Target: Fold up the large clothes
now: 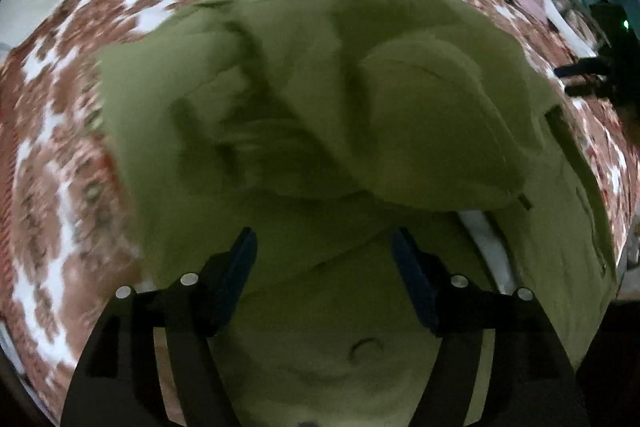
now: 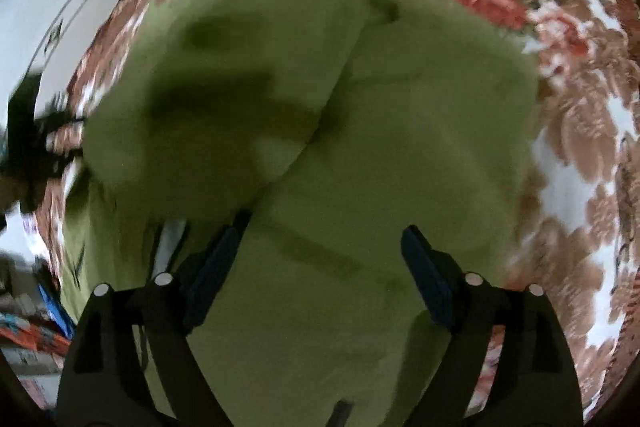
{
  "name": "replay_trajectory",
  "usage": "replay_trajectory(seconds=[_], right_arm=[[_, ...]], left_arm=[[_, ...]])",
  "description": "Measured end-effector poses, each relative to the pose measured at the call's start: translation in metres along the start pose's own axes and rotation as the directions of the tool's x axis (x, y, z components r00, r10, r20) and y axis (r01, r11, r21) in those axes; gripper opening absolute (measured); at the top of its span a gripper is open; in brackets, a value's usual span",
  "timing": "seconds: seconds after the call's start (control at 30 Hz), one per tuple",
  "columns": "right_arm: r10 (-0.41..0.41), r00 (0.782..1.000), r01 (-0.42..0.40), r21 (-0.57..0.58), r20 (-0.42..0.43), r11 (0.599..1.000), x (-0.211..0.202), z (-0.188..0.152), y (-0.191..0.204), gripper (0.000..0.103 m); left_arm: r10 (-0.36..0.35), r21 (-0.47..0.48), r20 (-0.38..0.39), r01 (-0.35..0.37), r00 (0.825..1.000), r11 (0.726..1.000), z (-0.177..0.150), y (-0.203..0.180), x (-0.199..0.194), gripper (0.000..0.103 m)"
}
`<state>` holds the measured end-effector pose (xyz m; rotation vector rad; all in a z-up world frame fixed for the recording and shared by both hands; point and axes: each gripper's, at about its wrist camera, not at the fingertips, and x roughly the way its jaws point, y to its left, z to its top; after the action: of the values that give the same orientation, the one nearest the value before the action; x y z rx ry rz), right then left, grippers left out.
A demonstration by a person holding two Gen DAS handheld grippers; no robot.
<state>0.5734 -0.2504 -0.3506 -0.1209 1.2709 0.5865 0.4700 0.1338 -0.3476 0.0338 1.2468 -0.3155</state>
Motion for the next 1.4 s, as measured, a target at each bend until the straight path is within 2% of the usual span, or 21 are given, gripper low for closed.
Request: replay_trajectory(seconds=[0.17, 0.23, 0.33, 0.47, 0.5, 0.57, 0.6, 0.63, 0.7, 0.73, 0.87, 0.93, 0.97, 1.0, 1.03, 1.07, 1.1, 1.13, 1.27, 1.3, 1.4], right_arm=[[0.036, 0.998, -0.038, 0.038, 0.05, 0.999, 0.017, 0.083, -0.013, 0.086], [-0.012, 0.999, 0.012, -0.004, 0.051, 1.0, 0.038, 0.115, -0.008, 0.086], [-0.021, 1.0, 0.021, -0.023, 0.011, 1.0, 0.07, 0.144, -0.002, 0.086], [-0.021, 0.999, 0.02, -0.045, -0.03, 0.999, 0.1, 0.156, 0.0, 0.086], [0.02, 0.999, -0.022, -0.039, -0.046, 0.999, 0.11, 0.16, -0.002, 0.084], [0.073, 0.995, -0.074, -0.008, -0.075, 0.997, 0.125, 0.163, -0.004, 0.072], [0.08, 0.993, -0.081, -0.005, -0.082, 0.997, 0.13, 0.164, -0.004, 0.06], [0.095, 0.992, -0.097, -0.013, -0.079, 0.995, 0.131, 0.165, -0.002, 0.039], [0.109, 0.994, -0.11, -0.055, -0.028, 0.992, 0.123, 0.171, 0.004, 0.015], [0.112, 0.994, -0.112, -0.075, 0.001, 0.991, 0.115, 0.175, 0.008, 0.011], [0.052, 0.998, -0.049, -0.108, 0.024, 0.993, 0.11, 0.197, 0.01, 0.011], [-0.006, 1.0, 0.008, -0.144, 0.016, 0.989, 0.118, 0.199, 0.015, 0.013], [-0.047, 0.999, 0.05, -0.169, 0.022, 0.984, 0.122, 0.197, 0.019, 0.016], [-0.077, 0.997, 0.081, -0.188, 0.026, 0.979, 0.124, 0.193, 0.023, 0.024], [-0.108, 0.994, 0.112, -0.197, 0.031, 0.974, 0.124, 0.187, 0.025, 0.04], [-0.113, 0.993, 0.118, -0.191, 0.035, 0.974, 0.121, 0.182, 0.025, 0.053], [-0.116, 0.992, 0.123, -0.18, 0.048, 0.976, 0.114, 0.176, 0.024, 0.076], [-0.123, 0.99, 0.134, -0.166, 0.072, 0.977, 0.102, 0.167, 0.025, 0.083], [-0.157, 0.98, 0.173, -0.139, 0.122, 0.975, 0.054, 0.138, 0.043, 0.086], [-0.15, 0.978, 0.169, -0.129, 0.146, 0.977, 0.041, 0.126, 0.052, 0.093], [-0.166, 0.974, 0.188, -0.138, 0.156, 0.972, 0.041, 0.104, 0.074, 0.094]], left_arm=[[-0.038, -0.182, 0.079, 0.052, 0.996, 0.982, 0.047, 0.048, -0.008, 0.07], [-0.079, -0.247, 0.135, 0.111, 0.988, 0.963, 0.079, 0.062, -0.001, 0.07], [-0.153, -0.301, 0.174, 0.2, 0.973, 0.932, 0.122, 0.069, 0.026, 0.07], [-0.183, -0.319, 0.143, 0.221, 0.973, 0.922, 0.153, 0.071, 0.07, 0.066], [-0.195, -0.318, 0.132, 0.228, 0.972, 0.92, 0.159, 0.069, 0.08, 0.061], [-0.227, -0.312, 0.106, 0.249, 0.968, 0.917, 0.165, 0.064, 0.097, 0.032], [-0.224, -0.299, 0.096, 0.243, 0.97, 0.923, 0.169, 0.061, 0.104, 0.025], [-0.223, -0.277, 0.103, 0.244, 0.969, 0.93, 0.172, 0.058, 0.105, 0.01], [-0.226, -0.262, 0.141, 0.257, 0.964, 0.93, 0.178, 0.059, 0.098, 0.004], [-0.229, -0.276, 0.162, 0.267, 0.96, 0.923, 0.182, 0.064, 0.094, 0.004], [-0.197, -0.286, 0.19, 0.246, 0.962, 0.926, 0.205, 0.08, 0.087, 0.005], [-0.156, -0.254, 0.164, 0.194, 0.974, 0.947, 0.212, 0.078, 0.092, 0.009], [-0.125, -0.237, 0.15, 0.159, 0.981, 0.958, 0.213, 0.075, 0.095, 0.016], [-0.087, -0.224, 0.141, 0.117, 0.986, 0.968, 0.214, 0.072, 0.098, 0.02], [-0.063, -0.217, 0.138, 0.092, 0.988, 0.972, 0.212, 0.069, 0.099, 0.034], [-0.035, -0.215, 0.133, 0.064, 0.99, 0.975, 0.208, 0.067, 0.097, 0.062], [-0.021, -0.216, 0.139, 0.051, 0.99, 0.975, 0.203, 0.068, 0.09, 0.072], [0.0, -0.21, 0.155, 0.033, 0.988, 0.977, 0.197, 0.066, 0.081, 0.074], [0.103, -0.116, 0.235, -0.077, 0.966, 0.99, 0.167, 0.031, 0.026, 0.085], [0.101, -0.072, 0.255, -0.085, 0.962, 0.994, 0.156, 0.014, 0.01, 0.086], [0.085, -0.03, 0.245, -0.08, 0.966, 0.996, 0.131, -0.023, 0.001, 0.089]])
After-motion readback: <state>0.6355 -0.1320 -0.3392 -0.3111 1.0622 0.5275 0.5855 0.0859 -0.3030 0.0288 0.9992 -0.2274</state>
